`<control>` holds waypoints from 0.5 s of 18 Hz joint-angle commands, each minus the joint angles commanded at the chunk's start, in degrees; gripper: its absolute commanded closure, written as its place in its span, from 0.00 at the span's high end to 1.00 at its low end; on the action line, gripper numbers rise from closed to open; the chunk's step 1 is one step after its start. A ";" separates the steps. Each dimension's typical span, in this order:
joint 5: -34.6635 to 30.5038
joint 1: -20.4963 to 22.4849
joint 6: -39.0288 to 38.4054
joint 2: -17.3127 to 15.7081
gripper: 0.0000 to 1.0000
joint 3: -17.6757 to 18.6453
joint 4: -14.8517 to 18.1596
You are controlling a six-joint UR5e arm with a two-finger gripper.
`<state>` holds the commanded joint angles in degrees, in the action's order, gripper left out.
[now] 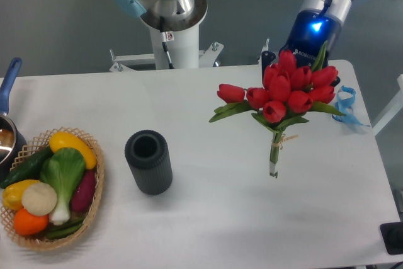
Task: Place the flowers on the table
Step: 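Carry the red tulip bouquet with the gripper toward the table center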
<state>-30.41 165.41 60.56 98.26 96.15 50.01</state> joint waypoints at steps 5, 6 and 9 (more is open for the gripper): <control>-4.92 -0.26 0.70 -0.17 0.39 -0.09 -0.26; -5.10 -0.26 0.70 -0.18 0.39 0.00 -0.26; -5.97 -0.26 0.53 -0.53 0.39 -0.09 -0.18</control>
<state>-36.38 165.15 61.08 97.74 96.07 49.83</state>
